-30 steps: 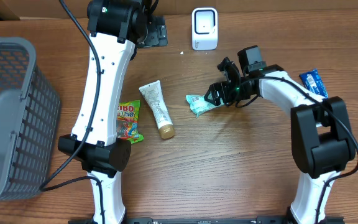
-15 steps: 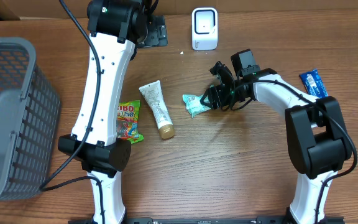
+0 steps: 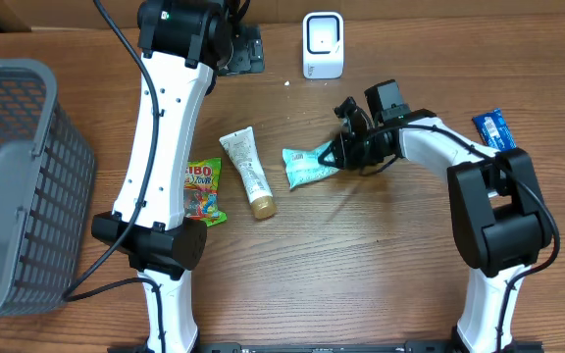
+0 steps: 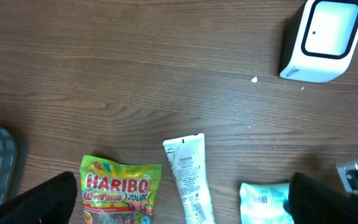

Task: Scan the item barcode
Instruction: 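Lift the green pack and hold its barcode under the scanner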

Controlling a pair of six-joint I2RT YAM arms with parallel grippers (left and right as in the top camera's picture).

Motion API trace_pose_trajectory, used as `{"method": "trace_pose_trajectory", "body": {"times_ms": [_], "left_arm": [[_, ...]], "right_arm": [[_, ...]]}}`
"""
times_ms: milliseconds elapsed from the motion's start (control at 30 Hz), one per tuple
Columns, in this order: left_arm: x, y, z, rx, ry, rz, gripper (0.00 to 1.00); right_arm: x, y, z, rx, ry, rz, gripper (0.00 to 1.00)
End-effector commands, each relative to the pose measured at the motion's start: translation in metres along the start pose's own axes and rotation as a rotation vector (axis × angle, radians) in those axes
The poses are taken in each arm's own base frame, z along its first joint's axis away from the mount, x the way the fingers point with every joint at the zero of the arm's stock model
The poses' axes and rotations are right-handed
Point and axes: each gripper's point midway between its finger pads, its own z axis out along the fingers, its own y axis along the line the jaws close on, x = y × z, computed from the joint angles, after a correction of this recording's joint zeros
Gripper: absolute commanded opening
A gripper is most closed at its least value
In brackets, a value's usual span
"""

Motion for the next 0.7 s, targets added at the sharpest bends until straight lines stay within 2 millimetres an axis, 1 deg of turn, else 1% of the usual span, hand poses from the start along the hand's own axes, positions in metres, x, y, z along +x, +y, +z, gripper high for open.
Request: {"method": "trace_pose_trajectory", "body": {"times_ms": [0, 33, 67, 133, 167, 267, 300, 433, 567, 600, 667], "left_arm": [[-0.002, 0.001, -0.003, -0.005, -0.012, 0.011, 1.00], [-0.002, 0.001, -0.003, -0.005, -0.012, 0.011, 1.00], [-0.002, 0.001, -0.003, -0.005, -0.011, 0.011, 1.00], [-0.002, 0.001, -0.003, -0.005, -0.011, 0.011, 1.00], [-0.002, 0.001, -0.003, -0.005, -0.012, 0.011, 1.00], [-0.002, 0.001, -0.003, -0.005, -0.012, 0.011, 1.00], [-0.002, 0.001, -0.003, -0.005, -0.012, 0.011, 1.00], [-0.002, 0.001, -0.003, -0.005, -0.012, 0.011, 1.00], [-0.002, 0.001, -0.003, -0.005, -0.012, 0.011, 1.00], [-0.002, 0.001, -0.003, -0.005, -0.011, 0.011, 1.00], [-0.002, 0.001, -0.003, -0.005, -0.011, 0.011, 1.00]], "right_arm": [[-0.011, 0.015, -0.033, -0.114, -0.045, 0.029, 0.04], [-0.014, 0.019, -0.044, -0.112, -0.064, 0.023, 0.04], [-0.020, 0.027, -0.062, -0.108, -0.099, -0.005, 0.04], [-0.026, 0.042, -0.087, -0.094, -0.151, -0.062, 0.04], [-0.031, 0.054, -0.107, -0.065, -0.200, -0.111, 0.04], [-0.037, 0.086, -0.150, -0.002, -0.311, -0.254, 0.04], [-0.038, 0.092, -0.159, 0.013, -0.337, -0.280, 0.04], [-0.042, 0.120, -0.213, 0.124, -0.494, -0.370, 0.04], [-0.041, 0.137, -0.245, 0.179, -0.592, -0.406, 0.04], [-0.042, 0.137, -0.255, 0.207, -0.629, -0.372, 0.04], [-0.042, 0.139, -0.262, 0.228, -0.658, -0.362, 0.04]]}}
